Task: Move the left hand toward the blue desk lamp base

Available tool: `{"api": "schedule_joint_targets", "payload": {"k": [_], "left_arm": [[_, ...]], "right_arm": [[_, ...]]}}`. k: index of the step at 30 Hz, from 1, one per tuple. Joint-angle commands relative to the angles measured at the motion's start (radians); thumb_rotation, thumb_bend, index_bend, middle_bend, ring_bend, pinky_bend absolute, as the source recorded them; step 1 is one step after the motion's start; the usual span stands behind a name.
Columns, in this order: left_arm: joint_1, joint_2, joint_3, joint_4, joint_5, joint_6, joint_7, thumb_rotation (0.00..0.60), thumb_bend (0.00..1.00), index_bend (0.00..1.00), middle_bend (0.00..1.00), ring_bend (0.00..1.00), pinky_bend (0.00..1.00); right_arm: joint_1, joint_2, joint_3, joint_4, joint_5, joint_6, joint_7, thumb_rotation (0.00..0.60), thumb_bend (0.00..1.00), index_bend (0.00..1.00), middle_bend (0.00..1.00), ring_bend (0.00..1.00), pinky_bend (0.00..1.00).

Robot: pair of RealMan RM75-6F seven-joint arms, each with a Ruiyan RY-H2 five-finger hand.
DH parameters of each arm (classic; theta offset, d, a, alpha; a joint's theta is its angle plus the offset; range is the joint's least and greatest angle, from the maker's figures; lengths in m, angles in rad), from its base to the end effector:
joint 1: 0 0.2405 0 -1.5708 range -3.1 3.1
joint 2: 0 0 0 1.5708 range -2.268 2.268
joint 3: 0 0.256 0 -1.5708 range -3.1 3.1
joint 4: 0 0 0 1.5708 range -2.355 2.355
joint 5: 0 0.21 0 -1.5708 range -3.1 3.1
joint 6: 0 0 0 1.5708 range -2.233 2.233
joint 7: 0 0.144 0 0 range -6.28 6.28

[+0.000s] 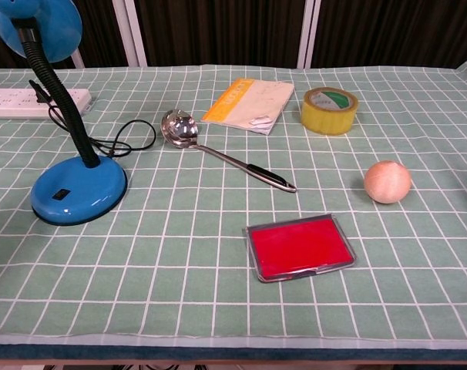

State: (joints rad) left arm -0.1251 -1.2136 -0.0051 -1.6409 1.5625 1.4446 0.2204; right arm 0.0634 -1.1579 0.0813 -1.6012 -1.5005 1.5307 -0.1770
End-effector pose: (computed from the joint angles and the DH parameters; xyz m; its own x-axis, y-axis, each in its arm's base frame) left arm -0.2850 0.1810 0.1122 0.4942 0.0584 0.8674 0.8654 -0.1276 -0.4845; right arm -0.3086 -0.1805 0.1581 0.5250 0.0621 0.8488 -0.8510 0.0199 0.5248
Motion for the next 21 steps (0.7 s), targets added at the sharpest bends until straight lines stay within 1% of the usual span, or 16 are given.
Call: {"api": "schedule_joint_targets", "payload": {"k": [1, 4, 6, 9, 15, 21], "left_arm": [[-0.053, -0.053, 0.015, 0.015, -0.022, -0.116, 0.082, 0.6, 0.74, 0.15, 0.82, 0.78, 0.81], [-0.074, -0.095, 0.01, 0.039, -0.043, -0.155, 0.133, 0.6, 0.79, 0.16, 0.85, 0.81, 0.83], [-0.086, -0.128, 0.007, 0.063, -0.068, -0.186, 0.15, 0.6, 0.79, 0.16, 0.85, 0.81, 0.83], [-0.098, -0.152, 0.007, 0.078, -0.088, -0.214, 0.159, 0.6, 0.8, 0.17, 0.85, 0.81, 0.83], [-0.114, -0.194, 0.008, 0.108, -0.093, -0.23, 0.174, 0.6, 0.8, 0.17, 0.85, 0.81, 0.83], [-0.125, -0.225, -0.001, 0.125, -0.122, -0.24, 0.208, 0.6, 0.8, 0.17, 0.85, 0.81, 0.83]], "right_arm": [[0.0, -0.001, 0.001, 0.0, 0.001, 0.0, -0.001, 0.6, 0.17, 0.13, 0.04, 0.07, 0.0], [-0.001, -0.002, 0.003, 0.001, 0.006, 0.0, -0.003, 0.6, 0.17, 0.13, 0.04, 0.07, 0.0], [-0.002, -0.003, 0.005, 0.002, 0.01, 0.002, -0.004, 0.6, 0.17, 0.13, 0.04, 0.07, 0.0], [-0.002, -0.003, 0.007, 0.002, 0.013, 0.003, -0.005, 0.6, 0.17, 0.13, 0.04, 0.07, 0.0], [-0.002, -0.003, 0.007, 0.003, 0.016, 0.001, -0.006, 0.6, 0.17, 0.13, 0.04, 0.07, 0.0], [-0.002, -0.002, 0.008, 0.003, 0.018, -0.001, -0.007, 0.6, 0.17, 0.13, 0.04, 0.07, 0.0]]}}
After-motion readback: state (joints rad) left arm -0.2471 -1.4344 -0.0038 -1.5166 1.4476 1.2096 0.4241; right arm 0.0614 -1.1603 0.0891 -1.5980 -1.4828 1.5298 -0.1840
